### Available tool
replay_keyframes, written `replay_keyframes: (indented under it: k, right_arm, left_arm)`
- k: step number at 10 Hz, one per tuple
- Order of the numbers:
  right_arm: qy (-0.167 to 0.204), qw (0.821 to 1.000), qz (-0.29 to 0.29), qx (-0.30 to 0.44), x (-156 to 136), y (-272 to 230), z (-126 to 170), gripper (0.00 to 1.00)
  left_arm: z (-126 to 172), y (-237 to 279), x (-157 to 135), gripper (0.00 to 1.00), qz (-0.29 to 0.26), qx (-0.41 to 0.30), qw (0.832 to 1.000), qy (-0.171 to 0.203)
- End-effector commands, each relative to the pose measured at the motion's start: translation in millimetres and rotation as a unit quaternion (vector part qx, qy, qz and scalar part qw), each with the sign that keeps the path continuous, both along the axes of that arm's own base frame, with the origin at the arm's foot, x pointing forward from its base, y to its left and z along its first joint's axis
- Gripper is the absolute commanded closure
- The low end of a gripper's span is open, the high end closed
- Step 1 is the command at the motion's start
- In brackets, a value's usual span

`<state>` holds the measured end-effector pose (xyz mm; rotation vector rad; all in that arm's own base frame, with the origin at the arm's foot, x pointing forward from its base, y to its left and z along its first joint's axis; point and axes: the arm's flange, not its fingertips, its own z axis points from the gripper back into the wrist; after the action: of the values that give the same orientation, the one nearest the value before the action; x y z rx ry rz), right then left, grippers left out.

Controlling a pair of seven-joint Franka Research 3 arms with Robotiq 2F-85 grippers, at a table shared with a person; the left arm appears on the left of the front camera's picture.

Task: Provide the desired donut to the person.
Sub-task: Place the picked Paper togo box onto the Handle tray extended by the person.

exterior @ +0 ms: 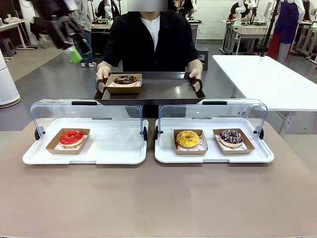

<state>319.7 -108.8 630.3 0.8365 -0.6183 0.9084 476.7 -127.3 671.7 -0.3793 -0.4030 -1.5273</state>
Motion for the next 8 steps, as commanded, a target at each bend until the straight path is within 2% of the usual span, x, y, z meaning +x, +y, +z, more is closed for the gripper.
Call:
replay_keyframes:
  k: [1,4,6,8]
  right_arm:
    - [-0.006,1.0,0.005,0.008,1,1,0,0.0]
    - [-0.006,1.0,0.005,0.008,1,1,0,0.0]
    - [-0.006,1.0,0.005,0.008,1,1,0,0.0]
    - [-0.006,1.0,0.005,0.008,1,1,0,0.0]
  left_arm:
    - [-25,61,-14,0.0,0.016,-0.08,0.997,0.006]
    - [-35,134,12,0.0,0.029,-0.143,0.989,0.029]
    - [-61,177,33,0.0,0.004,-0.172,0.984,0.035]
    - [-88,200,37,0.0,0.0,-0.193,0.981,0.035]
